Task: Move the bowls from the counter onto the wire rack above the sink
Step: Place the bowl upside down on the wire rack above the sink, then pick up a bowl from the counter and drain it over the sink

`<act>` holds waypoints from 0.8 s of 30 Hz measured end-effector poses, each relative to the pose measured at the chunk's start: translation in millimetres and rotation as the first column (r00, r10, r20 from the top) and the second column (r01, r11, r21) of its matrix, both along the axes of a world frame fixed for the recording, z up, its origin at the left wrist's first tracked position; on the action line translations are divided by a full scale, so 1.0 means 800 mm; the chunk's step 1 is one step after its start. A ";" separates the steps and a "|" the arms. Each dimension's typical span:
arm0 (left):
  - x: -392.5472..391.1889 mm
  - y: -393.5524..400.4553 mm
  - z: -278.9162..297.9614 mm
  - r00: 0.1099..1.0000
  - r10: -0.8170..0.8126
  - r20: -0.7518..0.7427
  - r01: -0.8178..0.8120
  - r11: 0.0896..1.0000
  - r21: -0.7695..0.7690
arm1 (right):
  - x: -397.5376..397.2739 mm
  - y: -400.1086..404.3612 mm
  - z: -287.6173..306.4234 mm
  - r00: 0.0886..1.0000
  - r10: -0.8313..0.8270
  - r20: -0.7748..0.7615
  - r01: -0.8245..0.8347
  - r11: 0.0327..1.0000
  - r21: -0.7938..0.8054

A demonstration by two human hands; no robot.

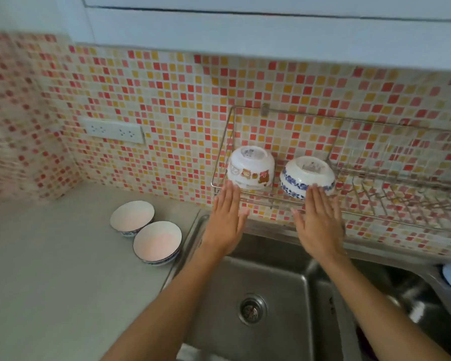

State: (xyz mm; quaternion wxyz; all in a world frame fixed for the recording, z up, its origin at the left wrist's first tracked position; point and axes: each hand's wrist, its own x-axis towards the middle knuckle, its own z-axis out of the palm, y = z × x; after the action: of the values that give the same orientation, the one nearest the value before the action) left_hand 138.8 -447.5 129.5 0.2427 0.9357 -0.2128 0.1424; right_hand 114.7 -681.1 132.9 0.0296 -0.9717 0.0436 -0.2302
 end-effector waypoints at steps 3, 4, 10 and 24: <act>-0.035 0.062 -0.042 0.989 0.128 -0.070 -0.130 0.991 -0.025 | -0.029 0.034 -0.020 0.992 0.067 0.109 -0.089 0.972 0.219; -0.043 0.084 -0.054 0.976 0.185 -0.116 -0.189 0.982 -0.025 | -0.039 0.051 -0.026 0.988 0.088 0.129 -0.124 0.942 0.311; -0.035 0.207 -0.103 0.830 0.469 -0.302 -0.498 0.867 -0.023 | -0.036 0.171 -0.076 0.979 0.198 -0.057 -0.128 0.801 0.584; 0.039 0.316 -0.194 0.617 0.359 -0.700 -0.646 0.740 -0.190 | 0.088 0.415 -0.181 0.720 0.284 -0.634 0.517 0.389 0.762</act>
State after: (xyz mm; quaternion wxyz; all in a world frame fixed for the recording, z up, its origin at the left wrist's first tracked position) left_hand 169.8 -194.9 -25.8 0.4444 0.8718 0.1947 -0.0679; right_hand 185.4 -349.4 -11.6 0.5201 -0.7921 0.2451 0.2052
